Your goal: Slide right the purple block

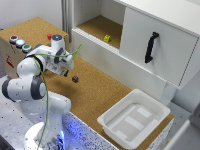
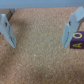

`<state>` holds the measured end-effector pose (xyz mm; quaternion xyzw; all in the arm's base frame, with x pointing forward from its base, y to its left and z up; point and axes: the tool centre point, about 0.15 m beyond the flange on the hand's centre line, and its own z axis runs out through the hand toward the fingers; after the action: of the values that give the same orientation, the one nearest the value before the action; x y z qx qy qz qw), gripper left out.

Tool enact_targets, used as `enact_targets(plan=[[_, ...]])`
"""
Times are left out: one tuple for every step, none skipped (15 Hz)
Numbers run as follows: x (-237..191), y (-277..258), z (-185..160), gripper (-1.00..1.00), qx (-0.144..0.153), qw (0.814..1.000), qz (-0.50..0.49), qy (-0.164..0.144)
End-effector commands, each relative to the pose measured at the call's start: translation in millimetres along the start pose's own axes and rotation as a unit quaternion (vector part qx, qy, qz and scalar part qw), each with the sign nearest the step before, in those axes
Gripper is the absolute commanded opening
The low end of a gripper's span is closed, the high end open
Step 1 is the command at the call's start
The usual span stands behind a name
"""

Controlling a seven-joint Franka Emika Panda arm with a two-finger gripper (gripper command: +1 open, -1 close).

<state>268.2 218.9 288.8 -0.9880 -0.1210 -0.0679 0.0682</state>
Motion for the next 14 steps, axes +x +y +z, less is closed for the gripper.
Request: enact_targets(plan=[[39.7,-11.3,34.1,1.00,0.008,0.996,-0.012,-0.087],[42.2,-10.0,38.8,1.00,-0.008,0.997,-0.013,-0.079],[45.3,-7.8,42.2,1.00,-0.020,0.997,-0.011,-0.071],[48.1,-6.2,45.0,1.00,-0.027,0.997,-0.013,-0.066],[51.3,-1.5,49.2,1.00,-0.031,0.998,-0.005,-0.059],[53.4,3.6,52.9,1.00,-0.025,0.998,0.006,-0.050],[55.0,8.7,58.2,1.00,-0.022,0.998,0.015,-0.050],[55.8,13.5,61.1,1.00,-0.014,0.999,0.026,-0.042],[58.2,17.7,65.4,1.00,-0.006,0.999,0.032,-0.042],[62.0,19.8,67.5,1.00,-0.007,0.999,0.030,-0.040],[65.4,21.3,67.4,1.00,-0.005,0.999,0.026,-0.035],[68.5,22.2,67.1,1.00,-0.001,0.999,0.020,-0.031],[71.7,22.8,67.6,1.00,0.001,0.999,0.016,-0.030],[73.8,23.5,69.6,1.00,0.003,0.999,0.015,-0.032]])
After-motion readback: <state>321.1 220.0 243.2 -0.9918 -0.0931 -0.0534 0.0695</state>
